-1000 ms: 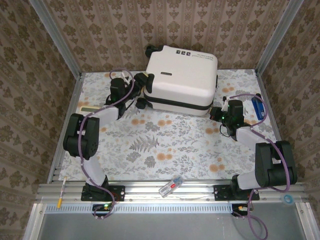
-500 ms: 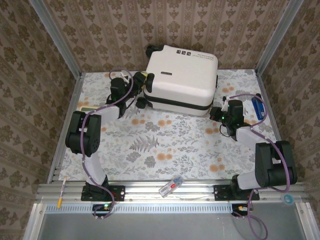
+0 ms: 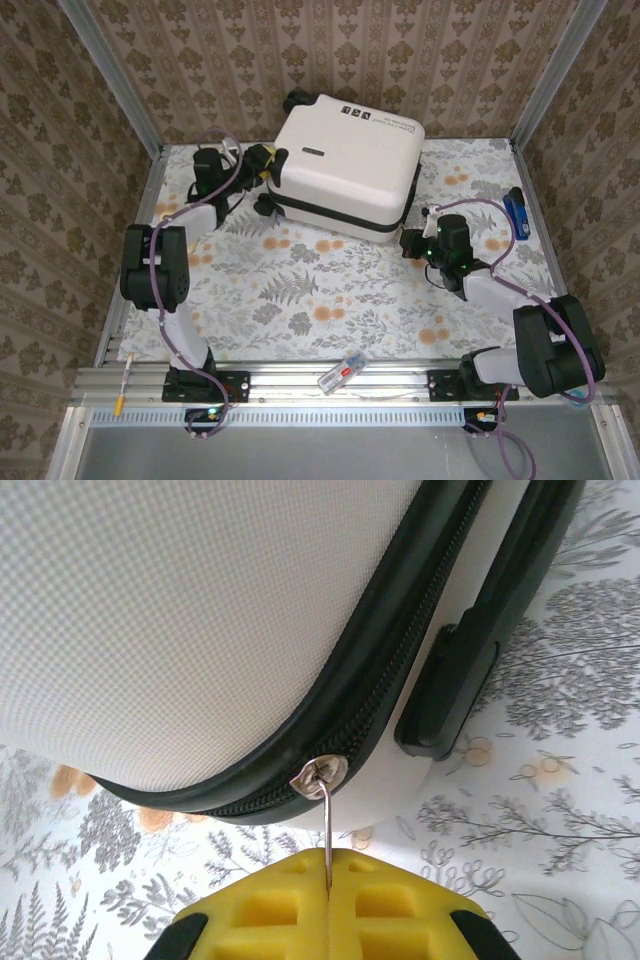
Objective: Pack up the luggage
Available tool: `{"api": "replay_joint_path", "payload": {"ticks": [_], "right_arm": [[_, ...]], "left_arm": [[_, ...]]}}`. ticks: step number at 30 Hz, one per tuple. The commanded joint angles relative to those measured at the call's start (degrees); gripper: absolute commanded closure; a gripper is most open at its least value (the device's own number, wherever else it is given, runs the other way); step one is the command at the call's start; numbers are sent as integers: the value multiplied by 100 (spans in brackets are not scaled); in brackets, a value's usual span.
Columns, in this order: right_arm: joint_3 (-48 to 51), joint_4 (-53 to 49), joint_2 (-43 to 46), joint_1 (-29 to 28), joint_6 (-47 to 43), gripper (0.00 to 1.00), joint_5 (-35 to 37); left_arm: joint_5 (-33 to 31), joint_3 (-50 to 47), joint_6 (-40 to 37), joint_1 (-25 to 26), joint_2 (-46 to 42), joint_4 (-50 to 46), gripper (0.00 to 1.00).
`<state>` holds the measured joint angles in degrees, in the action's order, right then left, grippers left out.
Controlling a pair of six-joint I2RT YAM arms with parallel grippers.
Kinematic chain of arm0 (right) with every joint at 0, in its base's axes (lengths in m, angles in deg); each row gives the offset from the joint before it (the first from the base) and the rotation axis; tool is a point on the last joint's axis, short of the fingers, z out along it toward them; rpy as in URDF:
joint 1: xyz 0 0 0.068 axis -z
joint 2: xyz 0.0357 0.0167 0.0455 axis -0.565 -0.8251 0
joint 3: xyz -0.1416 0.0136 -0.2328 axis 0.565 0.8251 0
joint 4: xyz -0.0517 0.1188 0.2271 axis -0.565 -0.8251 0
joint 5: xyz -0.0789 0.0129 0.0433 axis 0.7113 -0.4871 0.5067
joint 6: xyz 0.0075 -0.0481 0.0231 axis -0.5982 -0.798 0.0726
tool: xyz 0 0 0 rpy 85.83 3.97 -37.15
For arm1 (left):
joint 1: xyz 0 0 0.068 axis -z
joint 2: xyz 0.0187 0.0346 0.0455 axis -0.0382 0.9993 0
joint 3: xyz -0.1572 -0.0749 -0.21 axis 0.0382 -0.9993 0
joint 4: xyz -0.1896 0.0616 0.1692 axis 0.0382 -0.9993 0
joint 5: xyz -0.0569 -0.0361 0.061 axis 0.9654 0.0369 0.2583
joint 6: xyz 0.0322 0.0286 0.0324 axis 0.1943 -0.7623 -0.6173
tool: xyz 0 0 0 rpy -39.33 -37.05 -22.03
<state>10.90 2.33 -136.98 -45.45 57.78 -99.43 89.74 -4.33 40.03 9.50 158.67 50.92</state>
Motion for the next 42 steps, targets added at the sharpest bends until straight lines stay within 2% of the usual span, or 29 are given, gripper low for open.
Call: {"api": "replay_joint_path", "payload": {"ticks": [1, 4, 8, 11, 20, 29, 34, 42], "right_arm": [[34, 806, 230, -6, -234, 100, 98], [43, 895, 158, -25, -255, 100, 217], [31, 1021, 139, -28, -233, 100, 529], [-29, 960, 114, -27, -210, 100, 1006], [57, 1744, -75, 57, -18, 100, 1603], [240, 3488, -813, 333, 68, 100, 1252], [-103, 3144, -1104, 408, 340, 100, 1846], [-455, 3523, -1444, 584, 443, 100, 1679]], "left_arm": [[771, 480, -1646, -366, -157, -1431, 88], [1056, 919, -2387, -501, -178, -2329, 88], [691, 1631, -3823, -530, -185, -4153, 89], [498, 1893, -4328, -555, -148, -4775, 91], [295, 2162, -4964, -685, 187, -5504, 95], [183, 2745, -5559, -719, 661, -6140, 97], [19, 3167, -5871, -728, 942, -6616, 98], [93, 3126, -6063, -731, 994, -6673, 100]]}}
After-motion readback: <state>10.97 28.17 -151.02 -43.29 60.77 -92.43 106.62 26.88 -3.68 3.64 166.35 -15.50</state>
